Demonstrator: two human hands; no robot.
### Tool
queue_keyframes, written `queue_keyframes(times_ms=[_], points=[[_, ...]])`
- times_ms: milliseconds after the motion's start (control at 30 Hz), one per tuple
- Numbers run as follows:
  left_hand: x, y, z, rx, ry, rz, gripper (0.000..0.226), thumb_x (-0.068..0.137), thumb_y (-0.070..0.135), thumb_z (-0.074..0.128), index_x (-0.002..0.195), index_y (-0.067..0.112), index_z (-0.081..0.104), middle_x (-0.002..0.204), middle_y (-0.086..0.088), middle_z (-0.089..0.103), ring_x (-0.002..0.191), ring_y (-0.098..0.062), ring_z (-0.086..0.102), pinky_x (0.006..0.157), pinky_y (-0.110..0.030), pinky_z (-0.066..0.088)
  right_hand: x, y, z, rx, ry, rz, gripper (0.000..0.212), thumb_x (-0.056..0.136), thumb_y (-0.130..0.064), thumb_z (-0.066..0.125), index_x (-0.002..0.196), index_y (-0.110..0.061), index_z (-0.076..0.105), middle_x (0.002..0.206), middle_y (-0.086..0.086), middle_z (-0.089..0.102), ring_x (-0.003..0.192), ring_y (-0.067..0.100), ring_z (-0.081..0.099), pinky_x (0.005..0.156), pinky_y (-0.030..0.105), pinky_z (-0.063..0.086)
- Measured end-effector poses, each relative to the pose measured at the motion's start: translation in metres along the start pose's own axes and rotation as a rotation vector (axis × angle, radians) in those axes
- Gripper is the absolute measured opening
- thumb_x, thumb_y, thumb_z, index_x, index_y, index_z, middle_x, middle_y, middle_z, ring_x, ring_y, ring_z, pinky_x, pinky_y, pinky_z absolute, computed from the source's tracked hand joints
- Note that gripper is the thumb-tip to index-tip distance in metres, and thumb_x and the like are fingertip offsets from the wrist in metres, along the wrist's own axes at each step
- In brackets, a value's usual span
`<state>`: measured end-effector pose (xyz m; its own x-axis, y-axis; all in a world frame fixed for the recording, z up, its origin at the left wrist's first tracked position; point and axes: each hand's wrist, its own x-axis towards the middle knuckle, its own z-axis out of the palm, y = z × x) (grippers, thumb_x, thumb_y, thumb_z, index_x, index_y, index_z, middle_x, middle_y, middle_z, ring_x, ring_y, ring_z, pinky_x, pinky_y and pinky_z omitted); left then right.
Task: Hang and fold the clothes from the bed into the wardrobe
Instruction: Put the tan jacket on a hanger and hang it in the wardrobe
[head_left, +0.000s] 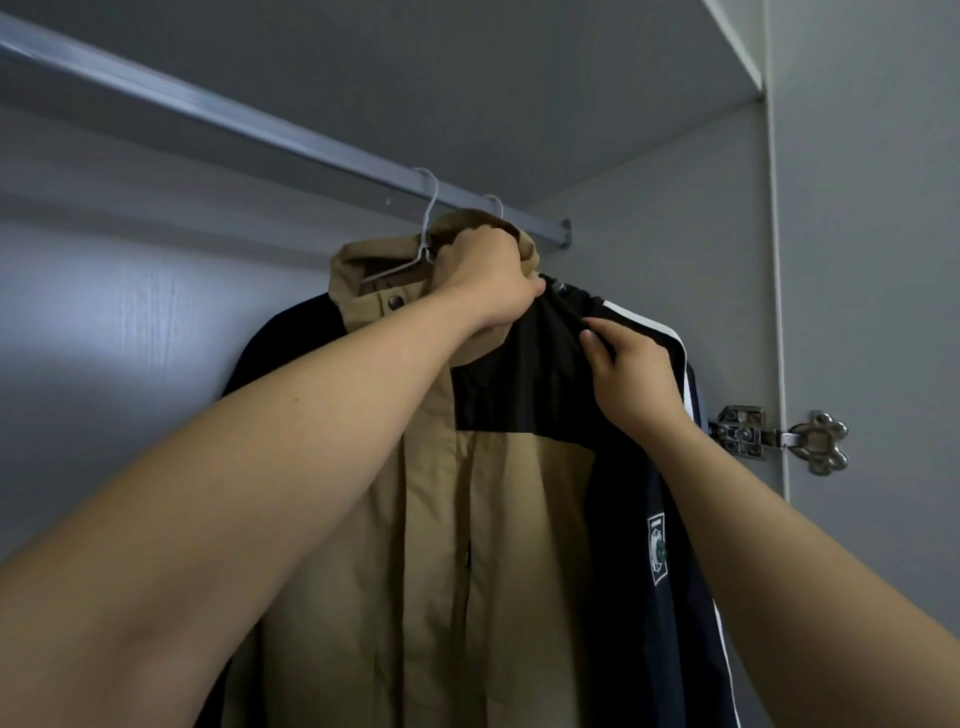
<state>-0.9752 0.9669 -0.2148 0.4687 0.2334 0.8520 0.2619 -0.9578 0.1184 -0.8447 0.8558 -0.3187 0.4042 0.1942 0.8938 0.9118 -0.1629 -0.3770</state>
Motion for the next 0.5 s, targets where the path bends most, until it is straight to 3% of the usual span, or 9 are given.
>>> queue_keyframes(times_ms=[67, 133, 167, 300, 367, 433, 500], points=[[0.005, 0.003, 0.001, 0.019, 0.029, 0.008, 0.025, 0.095, 0.046, 0.063, 0.096, 0.021, 0.066, 0.113, -0.004, 0.066, 0.111, -0.029, 0.059, 0.100, -0.045, 0.048, 0.004, 0.004, -0.002, -0.025, -0.040, -0.039, 0.026, 0.107, -0.029, 0.047, 0.108, -0.019, 0.072, 0.103, 0.003, 0.073, 0.102, 0.027, 0.063, 0.079, 0.022, 0.034], [0.010, 0.001, 0.005, 0.016, -0.040, -0.014, 0.027, 0.096, 0.047, 0.060, 0.094, 0.020, 0.063, 0.111, -0.003, 0.066, 0.109, -0.029, 0.060, 0.102, -0.045, 0.046, 0.006, 0.003, -0.008, -0.039, -0.079, -0.032, 0.033, 0.107, -0.031, 0.045, 0.077, -0.034, 0.057, 0.074, -0.009, 0.060, 0.078, 0.020, 0.054, 0.070, 0.024, 0.029], [0.013, -0.002, 0.007, 0.000, -0.097, -0.028, 0.028, 0.096, 0.047, 0.059, 0.091, 0.020, 0.063, 0.106, -0.002, 0.066, 0.106, -0.029, 0.061, 0.100, -0.044, 0.046, 0.005, 0.002, -0.012, -0.043, -0.100, -0.033, 0.037, 0.108, -0.032, 0.044, 0.071, -0.038, 0.048, 0.068, -0.013, 0.053, 0.072, 0.014, 0.048, 0.069, 0.025, 0.028], [0.023, -0.020, 0.007, -0.074, -0.199, -0.055, 0.034, 0.090, 0.048, 0.063, 0.096, 0.016, 0.067, 0.095, -0.003, 0.065, 0.094, -0.026, 0.062, 0.085, -0.039, 0.052, 0.005, 0.006, -0.020, 0.027, -0.133, 0.003, 0.020, 0.105, -0.038, 0.050, 0.088, -0.031, 0.059, 0.081, -0.017, 0.062, 0.079, 0.004, 0.058, 0.071, 0.024, 0.041], [0.023, -0.026, 0.004, -0.102, -0.199, -0.054, 0.032, 0.090, 0.044, 0.067, 0.097, 0.013, 0.066, 0.091, -0.002, 0.064, 0.089, -0.023, 0.061, 0.072, -0.033, 0.046, 0.006, 0.008, -0.022, 0.118, -0.123, 0.061, 0.021, 0.101, -0.040, 0.057, 0.088, -0.025, 0.065, 0.074, -0.014, 0.068, 0.070, 0.000, 0.061, 0.065, 0.020, 0.044], [0.022, -0.029, 0.004, -0.159, -0.183, -0.049, 0.029, 0.091, 0.037, 0.067, 0.098, 0.009, 0.066, 0.092, -0.005, 0.065, 0.089, -0.023, 0.062, 0.073, -0.035, 0.049, 0.004, 0.008, -0.025, 0.247, -0.137, 0.126, 0.020, 0.100, -0.038, 0.062, 0.088, -0.023, 0.069, 0.067, -0.015, 0.069, 0.060, -0.004, 0.059, 0.060, 0.015, 0.044], [0.019, -0.032, 0.005, -0.209, -0.134, -0.039, 0.028, 0.092, 0.030, 0.067, 0.100, 0.004, 0.067, 0.095, -0.011, 0.068, 0.089, -0.026, 0.065, 0.077, -0.038, 0.053, 0.003, 0.010, -0.025, 0.371, -0.136, 0.190, 0.017, 0.099, -0.034, 0.066, 0.093, -0.020, 0.072, 0.072, -0.012, 0.073, 0.063, -0.002, 0.062, 0.064, 0.017, 0.047]])
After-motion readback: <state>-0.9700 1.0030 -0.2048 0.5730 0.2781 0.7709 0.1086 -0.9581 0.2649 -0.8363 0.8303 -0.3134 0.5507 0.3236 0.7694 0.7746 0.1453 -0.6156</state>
